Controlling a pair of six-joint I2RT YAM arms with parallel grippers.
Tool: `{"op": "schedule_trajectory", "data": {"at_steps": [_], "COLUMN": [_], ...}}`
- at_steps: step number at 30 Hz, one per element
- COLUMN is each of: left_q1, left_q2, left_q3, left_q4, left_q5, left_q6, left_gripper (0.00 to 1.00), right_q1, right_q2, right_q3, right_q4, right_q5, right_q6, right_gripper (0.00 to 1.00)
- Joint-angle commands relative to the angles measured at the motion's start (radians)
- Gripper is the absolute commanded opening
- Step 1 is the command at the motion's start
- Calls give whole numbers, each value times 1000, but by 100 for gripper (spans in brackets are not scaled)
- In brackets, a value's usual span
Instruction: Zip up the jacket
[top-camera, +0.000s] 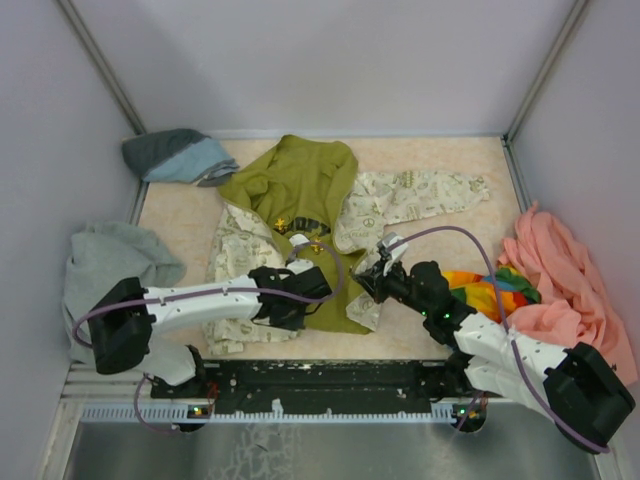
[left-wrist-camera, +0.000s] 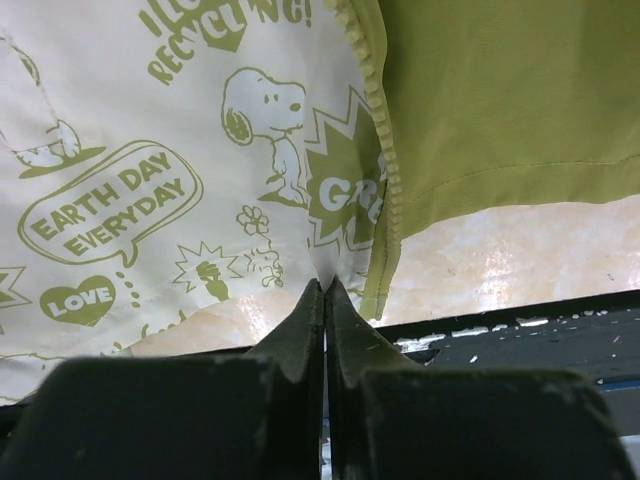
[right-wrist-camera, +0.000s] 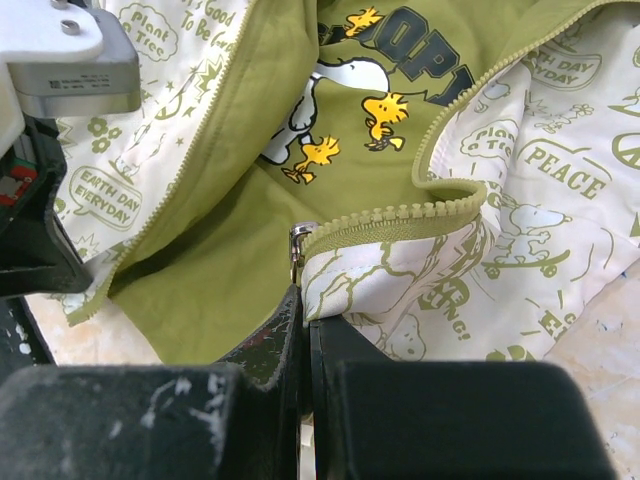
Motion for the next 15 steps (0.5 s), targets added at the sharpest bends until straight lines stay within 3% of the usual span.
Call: {"op": "schedule_trajectory", "data": {"at_steps": [1, 7, 15], "left_q1": [10, 16, 15], "left_q2": [-61, -201, -353], "left_q3": [2, -11, -178], "left_q4": [-30, 24, 419], "left_q5": [-32, -143, -318], "left_q6": [-24, -25, 65], "left_gripper": [0, 0, 0], "right_q1": [-12, -11, -12], "right_q2": [-1, -1, 24], "right_q3": [33, 31, 34], "right_q4": [34, 65, 134], "right_q5": [25, -61, -275], "right_q6": [-19, -35, -31], "right_gripper": [0, 0, 0]}}
